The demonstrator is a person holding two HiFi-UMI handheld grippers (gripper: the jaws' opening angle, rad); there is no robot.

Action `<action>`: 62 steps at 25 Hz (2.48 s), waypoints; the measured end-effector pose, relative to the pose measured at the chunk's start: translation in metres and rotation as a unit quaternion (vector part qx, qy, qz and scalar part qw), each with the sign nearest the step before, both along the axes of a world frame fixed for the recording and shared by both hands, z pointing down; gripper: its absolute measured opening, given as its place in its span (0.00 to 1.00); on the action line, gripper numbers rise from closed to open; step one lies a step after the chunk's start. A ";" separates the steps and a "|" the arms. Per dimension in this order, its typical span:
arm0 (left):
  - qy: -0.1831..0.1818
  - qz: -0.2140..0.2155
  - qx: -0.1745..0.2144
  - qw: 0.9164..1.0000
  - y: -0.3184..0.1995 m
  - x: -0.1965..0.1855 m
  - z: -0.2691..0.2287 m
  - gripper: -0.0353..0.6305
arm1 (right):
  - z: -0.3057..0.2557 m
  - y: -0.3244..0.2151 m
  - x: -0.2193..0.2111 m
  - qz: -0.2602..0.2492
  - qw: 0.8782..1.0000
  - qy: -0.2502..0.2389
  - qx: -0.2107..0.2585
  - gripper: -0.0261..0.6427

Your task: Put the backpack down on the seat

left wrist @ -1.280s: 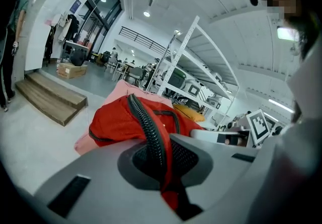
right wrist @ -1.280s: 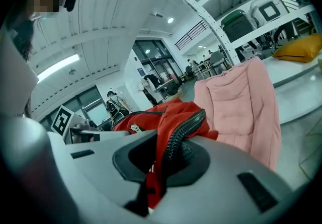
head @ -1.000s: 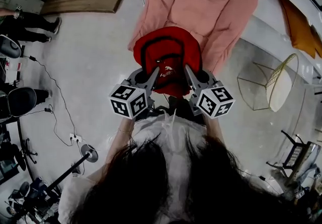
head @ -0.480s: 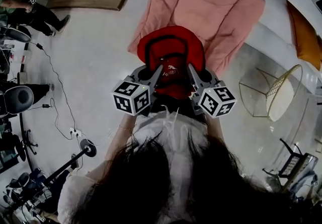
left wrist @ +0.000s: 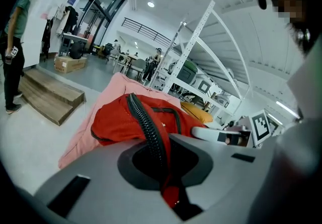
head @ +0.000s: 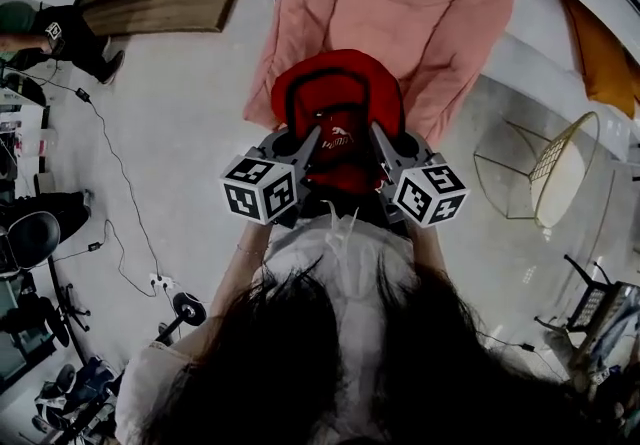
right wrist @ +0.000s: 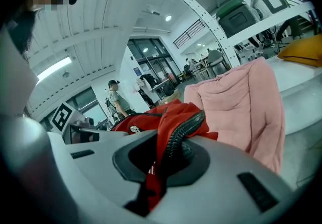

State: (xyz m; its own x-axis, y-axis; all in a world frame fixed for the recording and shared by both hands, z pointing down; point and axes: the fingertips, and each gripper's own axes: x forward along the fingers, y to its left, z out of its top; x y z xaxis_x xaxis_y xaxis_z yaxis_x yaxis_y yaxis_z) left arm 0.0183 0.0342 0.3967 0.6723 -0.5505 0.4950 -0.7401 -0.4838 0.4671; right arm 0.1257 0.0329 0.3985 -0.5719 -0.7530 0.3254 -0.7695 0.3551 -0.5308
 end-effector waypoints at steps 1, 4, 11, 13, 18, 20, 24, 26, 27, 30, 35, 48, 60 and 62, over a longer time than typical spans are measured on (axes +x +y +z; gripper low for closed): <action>0.002 0.003 -0.001 1.000 -0.003 0.001 0.000 0.11 | 0.000 -0.002 0.001 0.003 1.000 0.002 -0.001 0.11; 0.005 0.018 -0.005 1.000 -0.016 0.004 0.003 0.11 | 0.002 -0.013 0.004 0.016 1.000 0.005 -0.006 0.11; 0.005 0.052 -0.032 0.998 -0.074 0.004 0.031 0.11 | 0.032 -0.067 0.005 0.040 0.998 0.020 -0.040 0.11; 0.002 0.059 -0.038 0.998 -0.090 0.002 0.041 0.11 | 0.042 -0.083 0.003 0.043 0.997 0.025 -0.051 0.11; -0.035 0.108 -0.018 0.993 -0.126 0.004 0.073 0.11 | 0.075 -0.121 0.005 0.060 0.994 0.039 -0.083 0.11; -0.034 0.113 -0.025 0.993 -0.141 0.007 0.089 0.11 | 0.092 -0.135 0.009 0.066 0.992 0.044 -0.097 0.11; -0.026 0.119 -0.038 0.992 -0.169 0.011 0.124 0.11 | 0.126 -0.161 0.013 0.069 0.989 0.054 -0.123 0.11; -0.018 0.122 -0.046 0.991 -0.180 0.010 0.144 0.11 | 0.146 -0.173 0.013 0.066 0.987 0.060 -0.135 0.11; -0.014 0.123 -0.051 0.991 -0.185 0.012 0.153 0.11 | 0.157 -0.178 0.014 0.065 0.986 0.064 -0.142 0.11; -0.011 0.132 -0.063 0.989 -0.195 0.021 0.180 0.11 | 0.187 -0.191 0.024 0.059 0.980 0.085 -0.170 0.11; -0.020 0.132 -0.082 0.988 -0.214 0.026 0.226 0.11 | 0.230 -0.204 0.035 0.053 0.971 0.107 -0.205 0.11; -0.105 0.067 -0.145 0.982 -0.243 -0.010 0.350 0.11 | 0.337 -0.223 0.034 0.003 0.944 0.190 -0.271 0.11; -0.097 0.069 -0.118 0.986 -0.243 -0.007 0.370 0.12 | 0.350 -0.217 0.050 -0.002 0.935 0.228 -0.271 0.12; -0.076 0.056 -0.115 0.989 -0.242 -0.012 0.362 0.19 | 0.342 -0.213 0.048 -0.001 0.936 0.236 -0.263 0.14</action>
State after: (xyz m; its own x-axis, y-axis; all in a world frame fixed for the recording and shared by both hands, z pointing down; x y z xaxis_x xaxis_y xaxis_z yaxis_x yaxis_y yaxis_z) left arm 0.0066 -0.2078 0.7586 0.6312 -0.3375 0.6983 -0.7577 -0.4605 0.4624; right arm 0.1737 -0.1805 0.7410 -0.2734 -0.4169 0.8669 -0.9616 0.1428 -0.2346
